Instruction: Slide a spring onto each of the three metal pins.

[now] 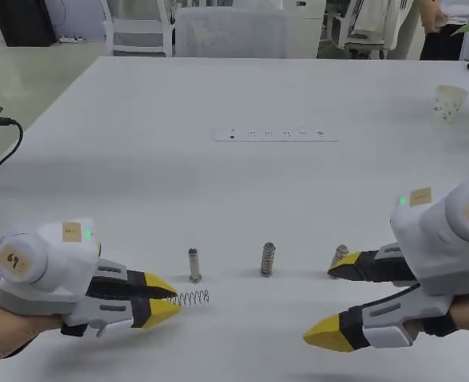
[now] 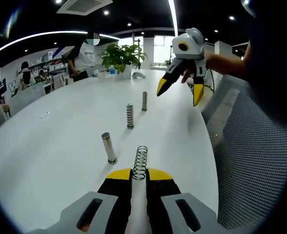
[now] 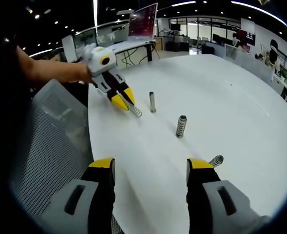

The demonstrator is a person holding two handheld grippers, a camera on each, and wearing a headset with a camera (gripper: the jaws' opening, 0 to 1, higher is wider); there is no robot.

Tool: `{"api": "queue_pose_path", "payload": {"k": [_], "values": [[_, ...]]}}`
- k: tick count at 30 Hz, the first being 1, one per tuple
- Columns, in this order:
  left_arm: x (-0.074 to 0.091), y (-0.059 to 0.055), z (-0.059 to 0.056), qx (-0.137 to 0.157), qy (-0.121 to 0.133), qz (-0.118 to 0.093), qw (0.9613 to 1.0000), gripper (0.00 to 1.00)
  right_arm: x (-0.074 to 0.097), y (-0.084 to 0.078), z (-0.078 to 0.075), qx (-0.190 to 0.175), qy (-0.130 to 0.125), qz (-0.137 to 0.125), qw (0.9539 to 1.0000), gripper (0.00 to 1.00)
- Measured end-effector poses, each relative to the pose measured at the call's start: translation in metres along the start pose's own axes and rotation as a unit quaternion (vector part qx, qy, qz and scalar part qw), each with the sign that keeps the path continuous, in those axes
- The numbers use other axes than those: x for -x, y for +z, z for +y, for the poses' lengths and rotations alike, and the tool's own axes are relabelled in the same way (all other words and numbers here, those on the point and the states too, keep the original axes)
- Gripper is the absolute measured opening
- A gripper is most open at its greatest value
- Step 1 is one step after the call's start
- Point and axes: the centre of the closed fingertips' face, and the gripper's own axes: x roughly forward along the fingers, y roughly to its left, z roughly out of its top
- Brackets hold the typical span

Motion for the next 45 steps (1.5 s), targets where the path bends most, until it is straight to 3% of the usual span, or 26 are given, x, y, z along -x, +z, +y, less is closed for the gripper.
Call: {"api": "queue_pose_path", "payload": {"k": [19,27,45], "values": [[0.006,0.032,-0.014,-0.036,-0.007,-0.024,0.9990,0.02,0.001,0.018,0.006,0.024,0.008,-0.012,0.9996,0.57],[0.007,0.044,-0.020,-0.050,-0.009,-0.029,0.9983,0.02,-0.001,0.032,0.012,0.042,0.017,-0.019,0.9988,0.55],[0.008,0.064,-0.031,-0.073,-0.013,-0.041,0.9964,0.02,-0.009,0.052,0.025,0.074,0.039,-0.029,0.9960,0.52]]}}
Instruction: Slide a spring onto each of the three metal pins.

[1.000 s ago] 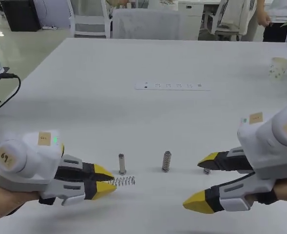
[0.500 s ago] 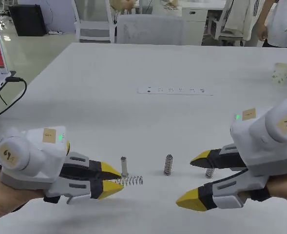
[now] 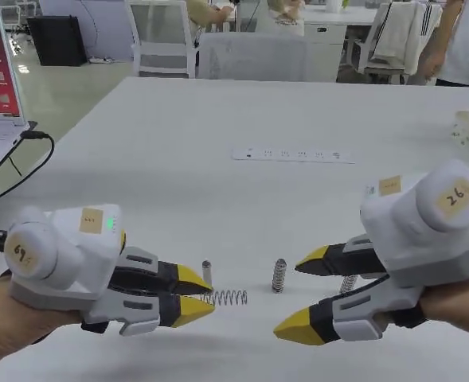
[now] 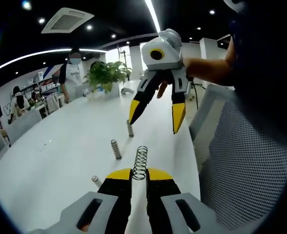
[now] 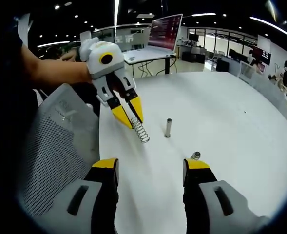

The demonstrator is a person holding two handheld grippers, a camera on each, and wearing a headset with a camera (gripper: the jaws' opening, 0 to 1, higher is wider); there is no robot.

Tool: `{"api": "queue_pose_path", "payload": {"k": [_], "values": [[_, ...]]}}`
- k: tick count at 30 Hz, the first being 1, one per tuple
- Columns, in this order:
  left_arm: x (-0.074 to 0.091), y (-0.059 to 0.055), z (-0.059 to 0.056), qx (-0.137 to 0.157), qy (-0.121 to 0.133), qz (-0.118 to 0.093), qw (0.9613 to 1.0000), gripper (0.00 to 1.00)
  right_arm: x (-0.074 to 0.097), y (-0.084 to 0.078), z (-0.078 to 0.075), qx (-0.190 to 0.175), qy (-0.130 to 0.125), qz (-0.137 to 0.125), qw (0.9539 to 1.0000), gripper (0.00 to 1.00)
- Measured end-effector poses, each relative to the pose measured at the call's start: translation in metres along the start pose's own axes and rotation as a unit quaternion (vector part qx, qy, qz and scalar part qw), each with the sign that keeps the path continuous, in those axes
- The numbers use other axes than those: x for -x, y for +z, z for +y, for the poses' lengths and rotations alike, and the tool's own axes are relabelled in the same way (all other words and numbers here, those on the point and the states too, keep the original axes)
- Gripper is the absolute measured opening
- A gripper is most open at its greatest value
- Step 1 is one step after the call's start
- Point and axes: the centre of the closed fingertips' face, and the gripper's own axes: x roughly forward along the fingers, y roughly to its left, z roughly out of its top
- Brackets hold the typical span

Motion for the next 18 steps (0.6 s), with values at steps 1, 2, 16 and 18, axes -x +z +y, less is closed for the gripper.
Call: {"api": "queue_pose_path", "payload": {"k": [1,2,16,18], "values": [[0.000,0.001,-0.001,-0.001,0.000,-0.002,1.0000,0.02,-0.001,0.001,0.001,0.002,0.001,-0.002,1.0000,0.52],[0.000,0.002,-0.001,-0.002,0.000,-0.002,1.0000,0.02,-0.001,0.002,0.001,0.002,0.003,-0.002,1.0000,0.51],[0.001,0.016,-0.004,-0.015,-0.003,-0.016,0.9998,0.02,-0.009,0.012,0.012,0.013,0.019,-0.008,0.9997,0.46],[0.001,0.018,-0.005,-0.017,-0.003,-0.018,0.9997,0.02,-0.010,0.013,0.012,0.012,0.020,-0.009,0.9997,0.44]]}}
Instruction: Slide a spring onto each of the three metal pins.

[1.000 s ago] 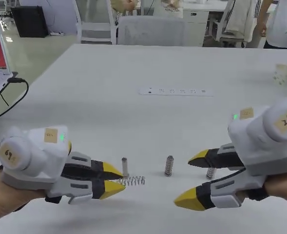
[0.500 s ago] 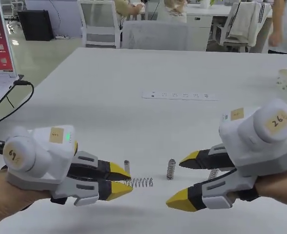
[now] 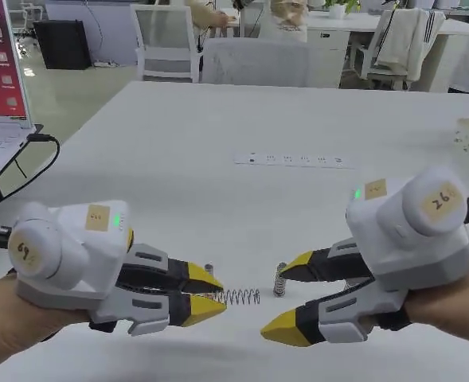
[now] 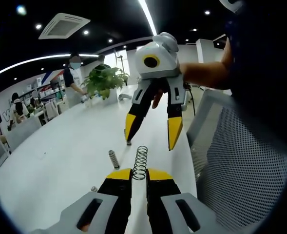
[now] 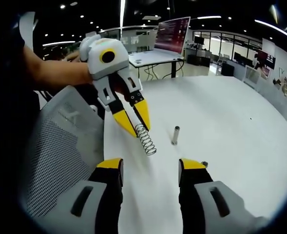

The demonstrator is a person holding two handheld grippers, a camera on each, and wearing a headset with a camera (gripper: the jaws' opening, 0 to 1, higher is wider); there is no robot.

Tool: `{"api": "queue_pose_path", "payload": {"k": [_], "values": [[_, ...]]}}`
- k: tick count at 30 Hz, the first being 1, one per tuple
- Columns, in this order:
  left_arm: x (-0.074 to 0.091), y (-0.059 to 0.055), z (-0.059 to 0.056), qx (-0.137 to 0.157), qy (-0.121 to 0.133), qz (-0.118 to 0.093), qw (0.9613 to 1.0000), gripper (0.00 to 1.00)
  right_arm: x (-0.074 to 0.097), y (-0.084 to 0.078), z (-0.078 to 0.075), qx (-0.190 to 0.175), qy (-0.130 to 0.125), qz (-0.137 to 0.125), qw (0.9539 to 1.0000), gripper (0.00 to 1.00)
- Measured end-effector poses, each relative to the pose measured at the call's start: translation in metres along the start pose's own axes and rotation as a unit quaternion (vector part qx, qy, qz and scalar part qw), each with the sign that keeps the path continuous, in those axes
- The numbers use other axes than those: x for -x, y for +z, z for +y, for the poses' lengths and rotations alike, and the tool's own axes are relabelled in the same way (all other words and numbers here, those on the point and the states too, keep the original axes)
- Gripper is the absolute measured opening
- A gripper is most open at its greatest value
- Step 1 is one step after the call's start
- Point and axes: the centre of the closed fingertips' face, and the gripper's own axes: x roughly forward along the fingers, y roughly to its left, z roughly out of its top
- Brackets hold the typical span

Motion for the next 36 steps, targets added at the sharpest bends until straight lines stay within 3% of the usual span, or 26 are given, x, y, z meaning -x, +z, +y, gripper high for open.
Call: {"api": "queue_pose_path", "payload": {"k": [16,36], "values": [[-0.002,0.007,-0.002,-0.008,-0.006,-0.009,0.9999,0.02,-0.007,0.005,0.006,0.013,0.013,0.000,0.9998,0.31],[-0.006,0.011,-0.007,-0.012,-0.015,-0.015,0.9997,0.02,-0.009,0.004,0.006,0.025,0.010,0.002,0.9996,0.17]]}}
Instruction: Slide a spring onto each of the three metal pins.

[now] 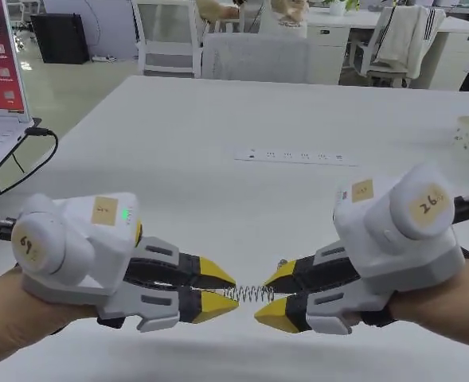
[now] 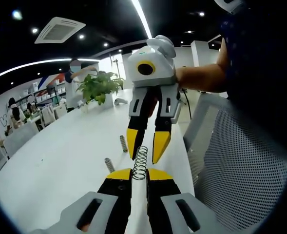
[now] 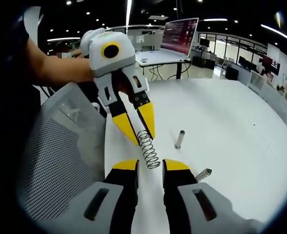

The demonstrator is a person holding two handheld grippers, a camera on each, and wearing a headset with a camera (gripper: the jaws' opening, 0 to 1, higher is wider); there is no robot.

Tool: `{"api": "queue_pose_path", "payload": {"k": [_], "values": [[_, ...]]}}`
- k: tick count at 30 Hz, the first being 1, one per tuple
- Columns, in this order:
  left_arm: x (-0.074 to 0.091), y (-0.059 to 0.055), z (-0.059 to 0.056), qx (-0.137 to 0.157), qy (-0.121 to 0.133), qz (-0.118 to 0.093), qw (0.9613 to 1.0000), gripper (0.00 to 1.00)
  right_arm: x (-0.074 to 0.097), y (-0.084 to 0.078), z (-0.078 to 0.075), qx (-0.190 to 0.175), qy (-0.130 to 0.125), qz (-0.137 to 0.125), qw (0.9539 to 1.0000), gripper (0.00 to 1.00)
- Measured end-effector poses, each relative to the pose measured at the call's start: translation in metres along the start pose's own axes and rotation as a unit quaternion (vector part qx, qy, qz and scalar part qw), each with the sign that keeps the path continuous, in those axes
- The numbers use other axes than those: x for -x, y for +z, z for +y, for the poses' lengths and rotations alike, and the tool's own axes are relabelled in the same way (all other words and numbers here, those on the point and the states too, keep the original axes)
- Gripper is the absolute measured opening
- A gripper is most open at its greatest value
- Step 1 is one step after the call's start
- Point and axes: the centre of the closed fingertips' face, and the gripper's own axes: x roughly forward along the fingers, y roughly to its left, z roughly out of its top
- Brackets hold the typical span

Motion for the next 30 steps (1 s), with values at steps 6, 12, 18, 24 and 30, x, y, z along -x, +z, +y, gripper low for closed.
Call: {"api": "queue_pose_path", "payload": {"k": [6,12,18,24,30], "values": [[-0.0006,-0.0006,-0.0009,0.000,-0.002,0.001,1.0000,0.02,-0.0001,-0.0012,-0.0001,0.004,0.000,0.002,1.0000,0.12],[-0.0012,-0.0032,-0.0016,0.001,-0.003,0.004,1.0000,0.02,0.0003,0.0000,-0.0005,0.007,-0.001,0.001,1.0000,0.09],[-0.0014,-0.0054,-0.0017,0.003,-0.004,0.007,1.0000,0.02,0.0002,0.0009,0.0003,0.009,0.000,0.002,1.0000,0.09],[-0.0020,-0.0070,-0.0018,0.002,-0.005,0.011,0.9999,0.02,0.0017,0.0034,0.0015,0.016,-0.001,0.004,0.9999,0.09],[-0.0033,-0.0082,-0.0023,0.001,-0.007,0.015,0.9999,0.02,0.0030,0.0060,0.0027,0.020,0.001,0.006,0.9998,0.09]]}}
